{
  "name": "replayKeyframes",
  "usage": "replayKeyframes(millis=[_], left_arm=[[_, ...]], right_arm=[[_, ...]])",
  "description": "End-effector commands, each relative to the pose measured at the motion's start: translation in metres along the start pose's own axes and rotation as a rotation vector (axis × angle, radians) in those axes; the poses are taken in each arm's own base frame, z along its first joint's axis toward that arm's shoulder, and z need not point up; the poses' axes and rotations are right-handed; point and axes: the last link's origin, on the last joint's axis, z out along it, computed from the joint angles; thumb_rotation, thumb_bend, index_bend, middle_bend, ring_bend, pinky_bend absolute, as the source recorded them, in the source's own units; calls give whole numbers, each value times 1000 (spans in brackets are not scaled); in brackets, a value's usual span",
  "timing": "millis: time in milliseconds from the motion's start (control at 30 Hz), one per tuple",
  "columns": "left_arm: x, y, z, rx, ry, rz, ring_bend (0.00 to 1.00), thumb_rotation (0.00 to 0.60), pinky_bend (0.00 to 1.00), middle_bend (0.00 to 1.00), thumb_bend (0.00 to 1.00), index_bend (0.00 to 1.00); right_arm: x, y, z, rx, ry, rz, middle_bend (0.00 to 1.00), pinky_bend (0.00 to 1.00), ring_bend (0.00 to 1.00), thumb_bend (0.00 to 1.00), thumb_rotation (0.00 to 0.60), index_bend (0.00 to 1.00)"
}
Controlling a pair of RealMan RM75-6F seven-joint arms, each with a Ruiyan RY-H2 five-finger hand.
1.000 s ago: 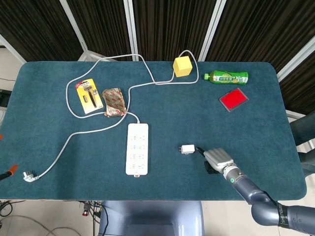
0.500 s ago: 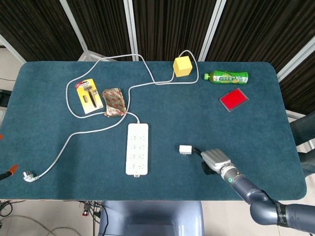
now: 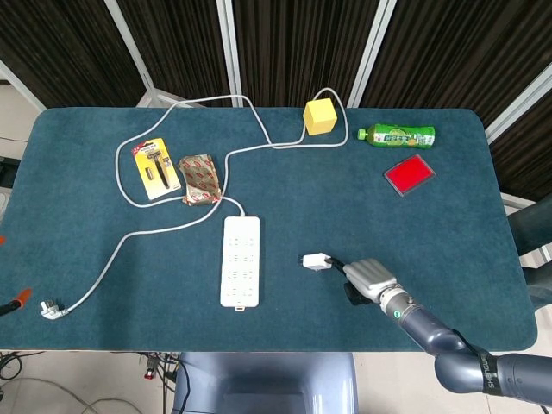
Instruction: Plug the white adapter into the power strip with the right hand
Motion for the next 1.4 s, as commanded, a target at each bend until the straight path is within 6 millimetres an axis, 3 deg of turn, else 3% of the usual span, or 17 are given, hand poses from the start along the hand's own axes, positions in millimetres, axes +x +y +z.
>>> replayKeyframes(millis=[33, 433, 500, 600, 700, 767, 833, 1100, 1233, 1400], left_arm=[[0, 0, 0, 1, 0, -1, 0, 600, 0, 0, 100, 187], [0, -1, 0, 5, -1, 1, 0, 600, 0, 0, 100, 187], [0, -1, 0, 5, -1, 1, 0, 600, 0, 0, 100, 187], [0, 0, 0, 5, 0, 0, 0, 600, 0, 0, 100, 187], [0, 0, 0, 5, -1, 1, 0, 600, 0, 0, 100, 187], [-1, 0, 0, 3, -3, 3, 0, 600, 0, 0, 100, 187], [-1, 1, 0, 2, -4, 4, 0, 600, 0, 0, 100, 187], [-1, 1, 0, 4, -5, 6, 0, 600, 0, 0, 100, 187], [-1, 1, 0, 5, -7, 6, 0, 600, 0, 0, 100, 187], [-1, 0, 1, 10, -8, 7, 0, 600, 0, 0, 100, 187]], right_arm=[[2, -6, 1, 18, 2, 4, 843, 787, 836, 814, 600, 91], [19, -17, -2, 48, 53, 38, 844, 787, 835, 815, 600, 98], [23, -17, -2, 46, 87, 60, 803, 781, 782, 811, 600, 98], [27, -17, -3, 47, 144, 111, 499, 617, 516, 630, 600, 58], [29, -17, -2, 53, 189, 154, 202, 363, 191, 348, 600, 2], [29, -18, -1, 59, 203, 160, 77, 243, 50, 258, 600, 0], [30, -19, 2, 64, 224, 154, 33, 206, 11, 229, 600, 0], [27, -28, 22, 66, 258, 156, 36, 169, 7, 214, 600, 0], [25, -34, 33, 50, 287, 160, 115, 169, 73, 215, 600, 26], [21, -41, 47, 19, 302, 166, 260, 210, 197, 215, 600, 133]])
